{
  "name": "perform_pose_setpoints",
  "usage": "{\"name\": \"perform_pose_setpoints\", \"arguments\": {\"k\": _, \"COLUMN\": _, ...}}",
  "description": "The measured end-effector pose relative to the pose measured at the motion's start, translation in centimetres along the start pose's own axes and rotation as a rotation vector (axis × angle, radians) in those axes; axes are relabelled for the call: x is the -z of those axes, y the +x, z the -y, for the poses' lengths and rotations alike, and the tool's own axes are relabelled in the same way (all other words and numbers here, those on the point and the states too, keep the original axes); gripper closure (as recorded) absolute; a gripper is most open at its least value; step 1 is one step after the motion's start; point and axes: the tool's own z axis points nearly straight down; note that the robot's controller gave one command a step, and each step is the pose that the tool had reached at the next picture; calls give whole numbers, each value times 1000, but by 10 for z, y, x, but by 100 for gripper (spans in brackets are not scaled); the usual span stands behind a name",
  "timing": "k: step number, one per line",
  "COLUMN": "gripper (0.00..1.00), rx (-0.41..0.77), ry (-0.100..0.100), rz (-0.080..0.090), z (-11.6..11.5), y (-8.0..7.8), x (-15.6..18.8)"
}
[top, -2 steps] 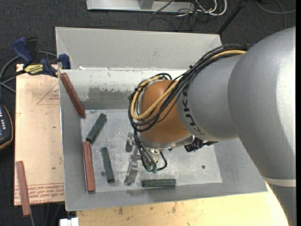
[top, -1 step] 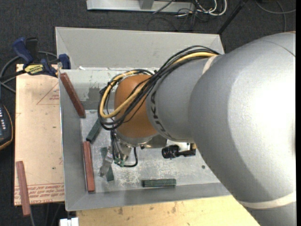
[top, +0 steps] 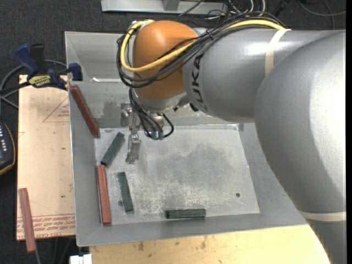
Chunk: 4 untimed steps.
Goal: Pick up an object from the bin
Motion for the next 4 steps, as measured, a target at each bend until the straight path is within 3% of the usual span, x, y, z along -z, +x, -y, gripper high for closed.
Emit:
{"name": "perform_pose_setpoints", "arguments": {"k": 1, "gripper": 0, "rx": 567, "ry": -2, "rz": -10, "z": -25, "y": 24, "x": -111}}
{"name": "perform_pose_setpoints", "arguments": {"k": 2, "gripper": 100, "rx": 564, "ry": -6, "rz": 11, "z": -27, "y": 18, "x": -102}}
{"name": "perform_pose_setpoints", "arguments": {"k": 3, "gripper": 100, "rx": 316, "ry": -3, "rz": -5, "z": -30, "y": 78, "x": -29}}
{"name": "perform_pose_setpoints", "arguments": {"k": 4, "gripper": 100, "rx": 452, "ry": -1, "rz": -5, "z": -9, "y": 52, "x": -16}}
